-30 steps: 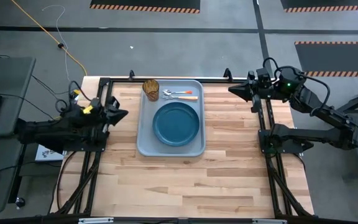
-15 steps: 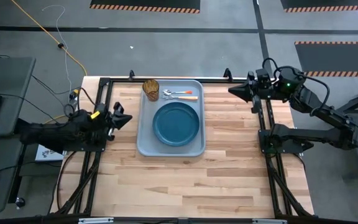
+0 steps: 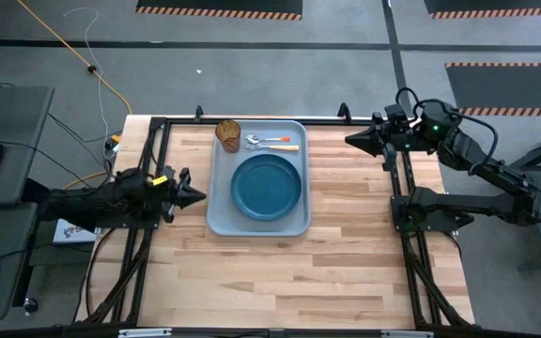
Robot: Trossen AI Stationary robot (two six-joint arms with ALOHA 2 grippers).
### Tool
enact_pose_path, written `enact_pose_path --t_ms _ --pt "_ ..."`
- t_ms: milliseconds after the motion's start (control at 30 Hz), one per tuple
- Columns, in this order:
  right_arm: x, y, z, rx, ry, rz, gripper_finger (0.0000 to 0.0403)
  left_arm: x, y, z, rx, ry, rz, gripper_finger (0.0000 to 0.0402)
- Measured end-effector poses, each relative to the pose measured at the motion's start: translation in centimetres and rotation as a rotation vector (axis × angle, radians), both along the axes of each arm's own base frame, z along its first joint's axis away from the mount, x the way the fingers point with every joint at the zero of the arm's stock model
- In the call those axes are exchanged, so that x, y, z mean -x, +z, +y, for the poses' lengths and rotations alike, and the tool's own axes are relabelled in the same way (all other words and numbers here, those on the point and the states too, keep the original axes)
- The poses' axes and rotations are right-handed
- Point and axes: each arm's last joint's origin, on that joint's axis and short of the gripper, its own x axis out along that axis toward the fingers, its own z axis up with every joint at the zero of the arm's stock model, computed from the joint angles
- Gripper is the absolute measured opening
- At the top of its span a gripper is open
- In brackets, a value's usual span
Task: Pick and place plate/cup/fork/spoon on tray
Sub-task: Return to Home Position
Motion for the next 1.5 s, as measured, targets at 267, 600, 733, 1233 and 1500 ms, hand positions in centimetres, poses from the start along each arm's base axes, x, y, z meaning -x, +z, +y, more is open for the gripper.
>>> enact_pose_path --t_ms 267,600,733,1233,1500 --pt "0.1 0.0 0.1 0.003 0.012 -0.001 0.0000 0.0 -0.1 -0.1 -0.040 -0.028 0.008 0.0000" --pt "0.4 -0.4 0.3 -0.044 0.029 0.044 0.0000 -0.1 -0.2 0.0 -0.029 -0.011 0.019 0.0000" --pt "0.5 -0.6 0.3 0.026 0.034 0.064 0.0000 -0.1 -0.2 0.0 -0.029 -0.010 0.019 0.0000" --pt "1.3 -4.5 3.8 0.138 0.139 0.024 0.0000 0.0 -0.1 0.0 -0.030 -0.008 0.012 0.0000" --pt "2.5 -12.5 5.1 -0.015 0.004 -0.174 0.0000 0.0 -0.2 0.0 -0.030 -0.008 0.016 0.0000"
